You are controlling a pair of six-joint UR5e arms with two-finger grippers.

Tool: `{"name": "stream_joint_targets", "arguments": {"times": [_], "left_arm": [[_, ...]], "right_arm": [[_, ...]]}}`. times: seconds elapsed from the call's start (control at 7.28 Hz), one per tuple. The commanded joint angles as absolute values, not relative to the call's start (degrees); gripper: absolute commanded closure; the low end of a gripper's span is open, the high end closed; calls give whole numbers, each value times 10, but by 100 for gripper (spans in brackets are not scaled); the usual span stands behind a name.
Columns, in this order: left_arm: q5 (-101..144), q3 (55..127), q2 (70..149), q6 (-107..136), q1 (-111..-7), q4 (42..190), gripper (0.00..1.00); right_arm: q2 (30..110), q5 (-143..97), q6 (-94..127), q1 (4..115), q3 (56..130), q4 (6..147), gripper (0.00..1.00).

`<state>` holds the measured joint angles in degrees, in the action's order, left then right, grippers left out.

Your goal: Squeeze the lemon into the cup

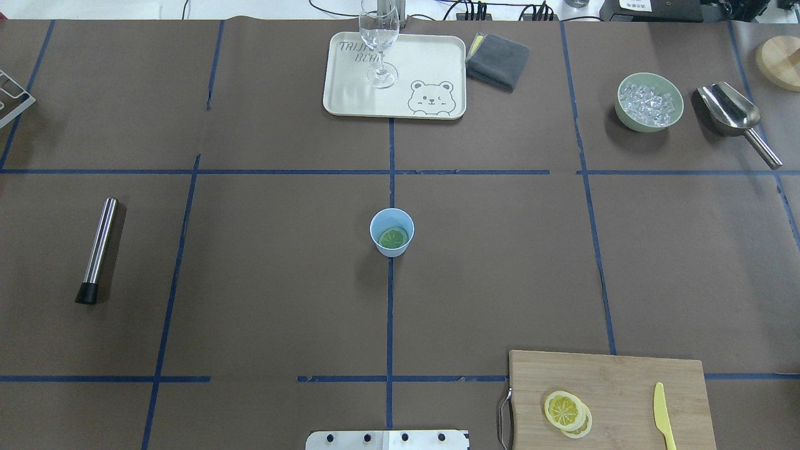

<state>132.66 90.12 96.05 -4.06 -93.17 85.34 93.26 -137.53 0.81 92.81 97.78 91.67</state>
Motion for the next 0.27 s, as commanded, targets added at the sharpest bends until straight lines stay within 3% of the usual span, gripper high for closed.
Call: {"name": "stream_joint_targets", "arguments": {"times": [0.0,0.14], "left_arm": [[1326,902,959,-41,-932,853,0],[1326,901,959,-41,-932,853,0]], "right_arm": [[933,-1375,8,928,978,917,0],[933,-1375,8,928,978,917,0]]}}
